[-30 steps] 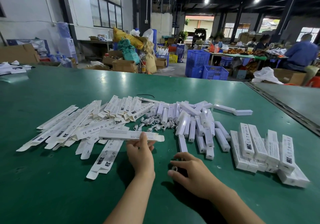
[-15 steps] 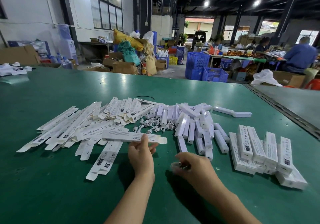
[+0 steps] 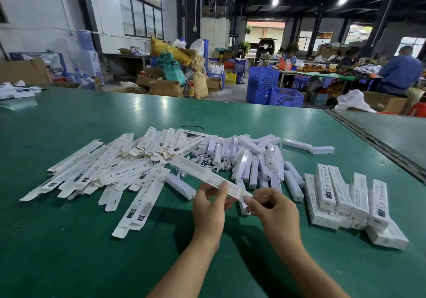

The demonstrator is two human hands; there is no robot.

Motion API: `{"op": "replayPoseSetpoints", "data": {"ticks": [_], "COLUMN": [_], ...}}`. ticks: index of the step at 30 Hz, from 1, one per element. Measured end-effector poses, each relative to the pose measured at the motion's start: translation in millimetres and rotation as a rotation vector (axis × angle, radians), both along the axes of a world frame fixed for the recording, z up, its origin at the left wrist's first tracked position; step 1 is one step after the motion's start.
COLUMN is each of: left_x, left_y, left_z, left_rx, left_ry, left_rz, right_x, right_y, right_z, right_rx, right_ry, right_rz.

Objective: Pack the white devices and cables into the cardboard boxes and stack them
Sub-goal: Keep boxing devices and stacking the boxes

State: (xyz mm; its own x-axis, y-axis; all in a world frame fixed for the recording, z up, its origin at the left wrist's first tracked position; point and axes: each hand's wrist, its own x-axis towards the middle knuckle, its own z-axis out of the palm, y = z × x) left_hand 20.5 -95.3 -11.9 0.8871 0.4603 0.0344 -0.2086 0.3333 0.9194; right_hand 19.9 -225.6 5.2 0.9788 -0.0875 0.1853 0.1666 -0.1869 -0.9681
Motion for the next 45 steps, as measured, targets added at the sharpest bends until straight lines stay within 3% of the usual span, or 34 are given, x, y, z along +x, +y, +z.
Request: {"op": "replayPoseSetpoints", "data": {"ticks": [4, 12, 17, 26, 38, 45], "left_x": [-4, -3, -3, -7, -8, -4], "left_y": [-8, -1, -1, -6, -4, 4], "left_z": [2, 4, 1, 0, -12, -9], "left_rx": [0.025, 0.000, 0.013, 0.078, 0.593, 0.516], "left_ry": [-0.042, -0.014, -0.015, 0.007, -0.075, -0.036], "left_rz": [-0.030, -0.025, -0.073, -0.271, -0.339, -0.280], "right_x": [1, 5, 5, 8, 12, 5], "right_y": [-3, -5, -6, -10, -13, -13], "right_z": [-2, -4, -3, -10, -15, -9], "right_rx": [-0.005, 0.195, 0.266, -0.208, -0.258, -0.365], "right_ry": [-0.023, 0.068, 0.084, -0.119, -0.110, -0.336], "right_rz": [-0.026, 0.223, 0.186, -0.030, -0.072, 0.152]}}
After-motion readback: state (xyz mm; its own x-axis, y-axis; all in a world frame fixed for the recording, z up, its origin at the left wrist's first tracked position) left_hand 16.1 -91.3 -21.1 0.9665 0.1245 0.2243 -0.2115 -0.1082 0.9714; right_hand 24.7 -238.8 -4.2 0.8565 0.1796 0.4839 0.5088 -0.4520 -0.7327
